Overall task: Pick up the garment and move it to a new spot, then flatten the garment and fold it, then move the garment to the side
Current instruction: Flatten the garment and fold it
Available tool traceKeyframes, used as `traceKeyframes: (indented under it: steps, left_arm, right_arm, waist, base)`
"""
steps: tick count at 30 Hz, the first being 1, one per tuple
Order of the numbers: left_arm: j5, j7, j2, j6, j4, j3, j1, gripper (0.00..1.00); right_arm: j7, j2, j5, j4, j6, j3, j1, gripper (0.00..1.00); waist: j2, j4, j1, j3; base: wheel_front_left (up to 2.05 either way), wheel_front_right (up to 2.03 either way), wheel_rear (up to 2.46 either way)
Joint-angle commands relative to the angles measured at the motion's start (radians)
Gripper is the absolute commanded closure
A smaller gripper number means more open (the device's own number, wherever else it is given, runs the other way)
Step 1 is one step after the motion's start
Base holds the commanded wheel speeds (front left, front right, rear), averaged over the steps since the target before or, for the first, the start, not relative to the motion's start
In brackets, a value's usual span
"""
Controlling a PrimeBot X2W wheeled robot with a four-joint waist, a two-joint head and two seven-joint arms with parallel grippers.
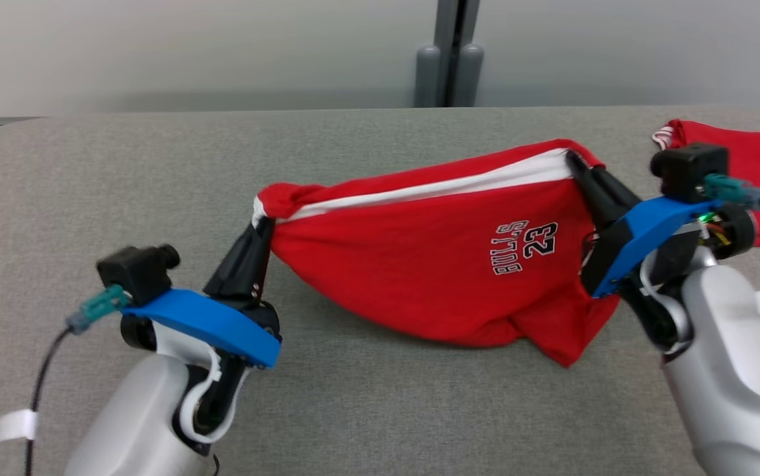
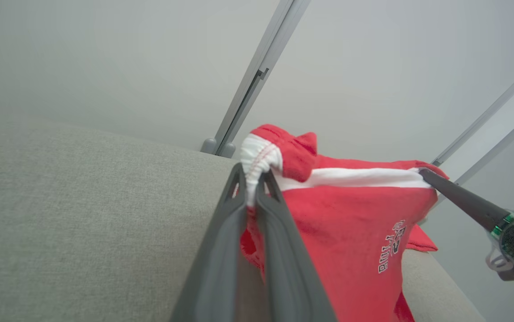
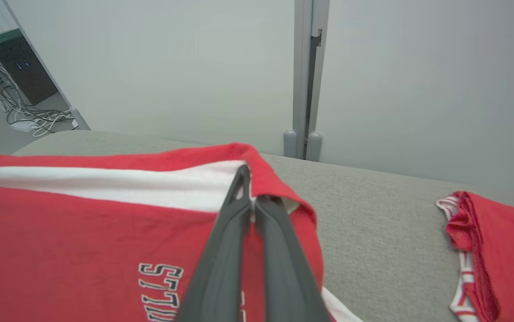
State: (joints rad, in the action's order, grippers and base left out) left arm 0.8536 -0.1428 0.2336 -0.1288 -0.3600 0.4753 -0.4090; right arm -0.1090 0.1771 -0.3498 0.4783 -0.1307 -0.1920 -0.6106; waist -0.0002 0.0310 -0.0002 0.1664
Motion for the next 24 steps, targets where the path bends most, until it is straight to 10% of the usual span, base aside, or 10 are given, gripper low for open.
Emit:
traceKeyframes:
  steps: [1,13,24]
  left_arm:
    - [0.029,0.029,0.021,-0.002,0.056,-0.014,0.001,1.00]
    - [0.112,0.183,0.043,0.052,0.055,-0.106,-0.326,1.00]
    - [0.029,0.047,0.080,0.044,-0.152,-0.166,-0.634,1.00]
  right_arm:
    - [-0.030,0.017,0.009,-0.060,0.000,0.026,0.028,1.00]
    - [-0.162,0.050,0.022,-0.156,0.000,0.042,-0.206,1.00]
    - [0.169,0.087,0.126,0.038,0.001,-0.122,-0.591,1.00]
  waist:
    - [0.0002,-0.017,0.0002,-0.004]
    - [0.0002,-0.072,0.0002,0.116]
    - [0.0002,-0.158,0.0002,0.145]
  base:
    - [0.00,0.00,0.00]
    - [0.00,0.00,0.00]
    - [0.00,0.00,0.00]
